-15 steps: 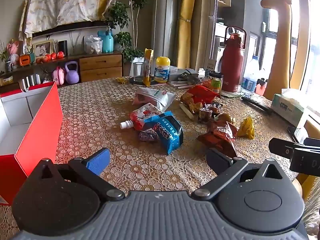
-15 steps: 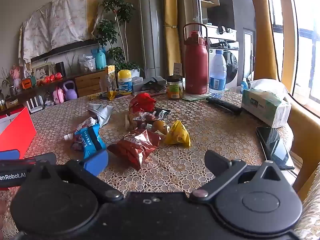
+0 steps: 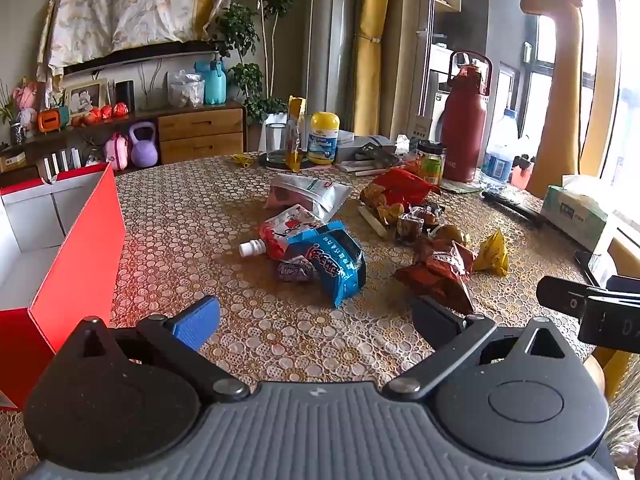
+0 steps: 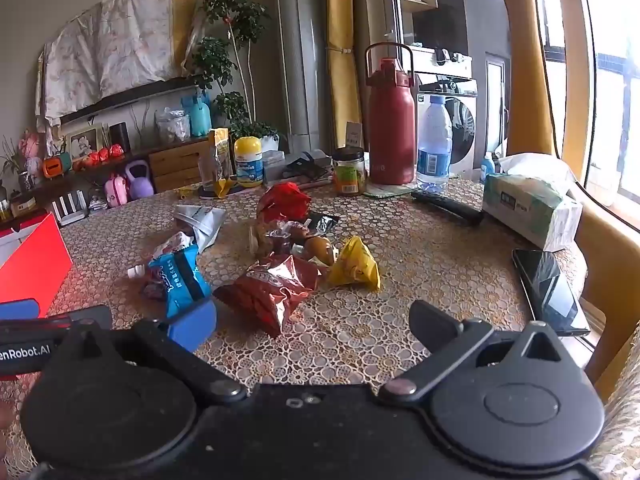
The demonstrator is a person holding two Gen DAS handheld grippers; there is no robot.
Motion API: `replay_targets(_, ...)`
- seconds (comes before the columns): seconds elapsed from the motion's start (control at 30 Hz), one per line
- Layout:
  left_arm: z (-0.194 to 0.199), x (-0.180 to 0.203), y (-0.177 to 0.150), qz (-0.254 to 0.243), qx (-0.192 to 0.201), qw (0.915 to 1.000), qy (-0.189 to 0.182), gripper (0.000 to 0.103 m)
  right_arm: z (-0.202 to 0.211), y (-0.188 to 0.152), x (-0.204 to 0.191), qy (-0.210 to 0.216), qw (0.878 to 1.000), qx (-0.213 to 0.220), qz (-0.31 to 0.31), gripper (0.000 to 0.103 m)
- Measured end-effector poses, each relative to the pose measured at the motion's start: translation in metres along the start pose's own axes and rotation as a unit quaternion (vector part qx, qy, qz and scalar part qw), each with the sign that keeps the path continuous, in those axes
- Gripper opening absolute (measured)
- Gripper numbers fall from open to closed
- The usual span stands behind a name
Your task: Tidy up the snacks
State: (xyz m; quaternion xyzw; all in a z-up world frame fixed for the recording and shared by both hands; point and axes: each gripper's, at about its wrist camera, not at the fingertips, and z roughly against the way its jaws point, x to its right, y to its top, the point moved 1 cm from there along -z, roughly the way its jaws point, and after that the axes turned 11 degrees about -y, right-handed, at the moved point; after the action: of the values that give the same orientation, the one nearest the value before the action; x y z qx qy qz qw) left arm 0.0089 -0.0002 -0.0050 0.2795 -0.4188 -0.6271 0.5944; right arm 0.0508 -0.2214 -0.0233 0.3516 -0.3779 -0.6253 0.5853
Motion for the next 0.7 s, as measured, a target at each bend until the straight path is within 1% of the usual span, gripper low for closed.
replay_targets(0.7, -0.0008, 0.0004, -0.0019, -0.001, -0.001, 1.0, 0.0, 0.103, 0.0004, 0.0002, 0.0002, 0.0, 1.0, -0.002, -0.001, 0.103)
